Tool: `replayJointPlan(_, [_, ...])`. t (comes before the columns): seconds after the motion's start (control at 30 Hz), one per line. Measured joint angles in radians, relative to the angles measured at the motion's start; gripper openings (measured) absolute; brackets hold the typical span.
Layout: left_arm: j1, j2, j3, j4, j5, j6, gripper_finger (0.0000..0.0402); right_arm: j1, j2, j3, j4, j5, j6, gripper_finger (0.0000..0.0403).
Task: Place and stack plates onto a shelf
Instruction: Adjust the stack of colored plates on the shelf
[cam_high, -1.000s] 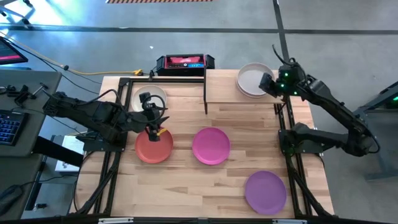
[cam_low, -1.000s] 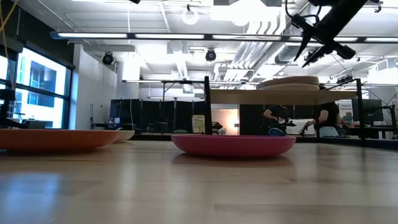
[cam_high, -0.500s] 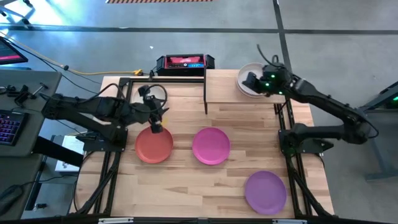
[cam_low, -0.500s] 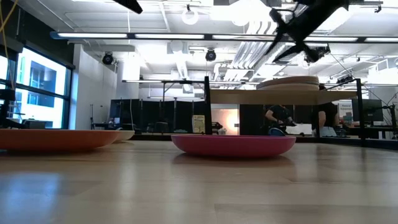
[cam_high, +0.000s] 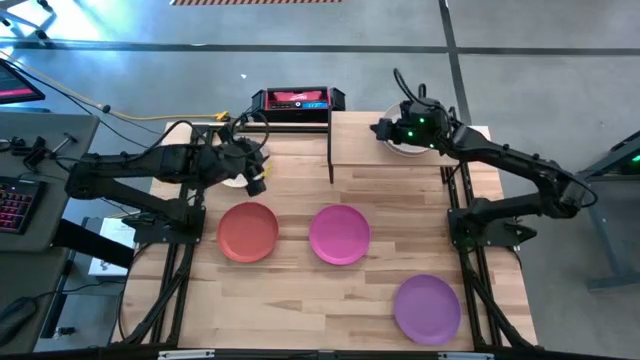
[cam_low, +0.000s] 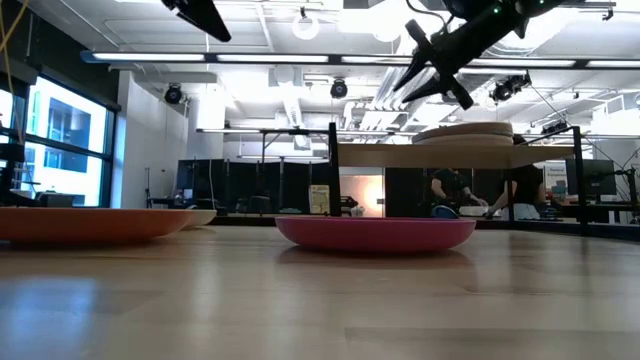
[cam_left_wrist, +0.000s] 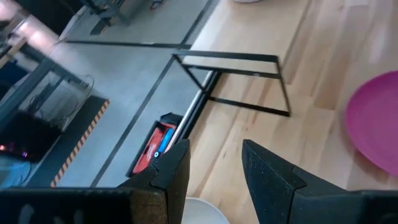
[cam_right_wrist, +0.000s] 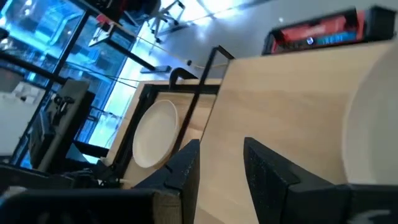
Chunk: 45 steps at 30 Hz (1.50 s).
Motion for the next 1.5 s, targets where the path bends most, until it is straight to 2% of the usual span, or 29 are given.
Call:
replayJointPlan(0.17, [0.043,0.0,0.0,0.003,0.0,0.0,0.0136,-0.001,0.001,0.013,0.019,0.01,-0.097,0.0105])
replayJointPlan(0.33, [0.089,0.0,0.0,0.025,0.002,0.0,0.0136,-0.015,0.028,0.143,-0.021,0.026,-0.239,0.0105])
replayJointPlan(0.43, [0.116,0.0,0.0,0.036,0.002,0.0,0.0136,-0.031,0.073,0.258,-0.129,0.048,-0.293,0.0105])
replayJointPlan(0.67, [0.172,0.0,0.0,0.06,0.002,0.0,0.0136,-0.076,0.24,0.533,-0.532,0.087,-0.315,0.0105])
replayJointPlan(0.9, [0.21,0.0,0.0,0.059,0.0,0.0,0.0136,-0.079,0.39,0.714,-0.743,0.059,-0.311,0.0105])
replayJointPlan(1.07, [0.223,0.0,0.0,0.059,0.001,0.0,0.0136,-0.079,0.465,0.746,-0.793,-0.016,-0.317,0.0105])
replayJointPlan(1.5, [0.227,0.0,0.0,0.059,0.001,0.0,0.0136,-0.081,0.566,0.746,-0.874,-0.011,-0.344,0.0105])
